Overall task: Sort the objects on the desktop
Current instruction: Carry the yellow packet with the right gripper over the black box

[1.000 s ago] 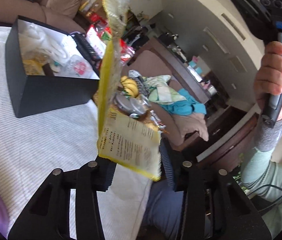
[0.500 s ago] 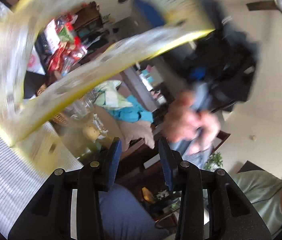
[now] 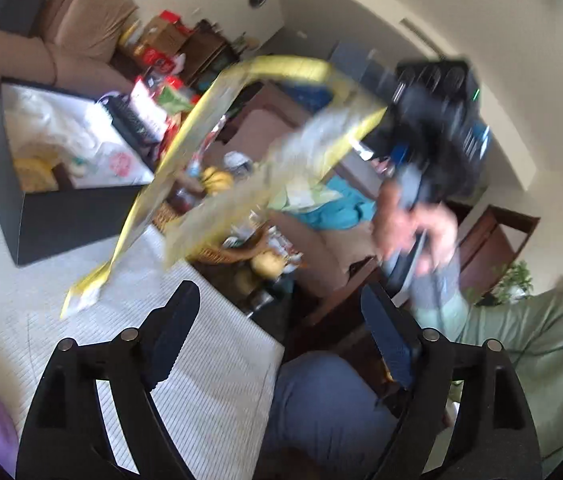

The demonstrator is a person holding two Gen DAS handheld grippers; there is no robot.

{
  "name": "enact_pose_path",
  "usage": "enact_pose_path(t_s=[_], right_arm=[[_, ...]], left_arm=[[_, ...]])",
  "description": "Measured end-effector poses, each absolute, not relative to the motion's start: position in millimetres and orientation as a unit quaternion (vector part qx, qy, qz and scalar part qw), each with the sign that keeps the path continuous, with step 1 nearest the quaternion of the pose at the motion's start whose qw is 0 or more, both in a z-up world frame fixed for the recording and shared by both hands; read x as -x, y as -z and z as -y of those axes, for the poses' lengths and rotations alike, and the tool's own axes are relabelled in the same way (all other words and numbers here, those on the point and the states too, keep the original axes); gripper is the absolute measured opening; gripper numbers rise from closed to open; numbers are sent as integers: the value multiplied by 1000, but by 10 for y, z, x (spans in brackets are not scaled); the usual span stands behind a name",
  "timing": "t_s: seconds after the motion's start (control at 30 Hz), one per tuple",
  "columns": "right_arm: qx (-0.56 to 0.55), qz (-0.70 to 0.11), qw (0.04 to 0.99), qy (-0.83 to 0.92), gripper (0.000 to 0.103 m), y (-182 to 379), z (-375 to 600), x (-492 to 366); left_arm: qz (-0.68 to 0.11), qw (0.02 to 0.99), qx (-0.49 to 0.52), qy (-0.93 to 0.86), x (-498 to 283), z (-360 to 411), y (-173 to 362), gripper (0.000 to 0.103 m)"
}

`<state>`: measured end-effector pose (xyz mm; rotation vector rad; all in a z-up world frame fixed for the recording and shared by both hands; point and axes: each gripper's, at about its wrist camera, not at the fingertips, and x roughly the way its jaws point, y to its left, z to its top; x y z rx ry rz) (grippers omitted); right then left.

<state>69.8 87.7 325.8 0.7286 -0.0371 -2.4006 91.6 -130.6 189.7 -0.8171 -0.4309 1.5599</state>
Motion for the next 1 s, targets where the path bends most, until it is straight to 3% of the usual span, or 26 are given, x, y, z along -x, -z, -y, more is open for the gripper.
enact_pose_path(t_s=[0.17, 0.33, 0.5, 0.77, 1.0], right_arm=[[-259, 4, 324, 910, 55, -3721, -903, -348], [-235, 21, 331, 914, 55, -4228, -955, 149], [-229, 15, 319, 920, 55, -4382, -894, 650], [-268, 19, 274, 924, 55, -3732, -769, 1676], [-288, 48, 251, 923, 55, -3189, -859, 2271]], left_arm=[[179, 569, 380, -707, -808, 1205, -1908, 81], [159, 519, 353, -762, -404, 1021, -2381, 82], [114, 430, 350, -824, 312, 787, -2712, 82], [70, 297, 399, -864, 1448, 376, -2229, 81], [67, 288, 408, -864, 1757, 294, -1977, 81]])
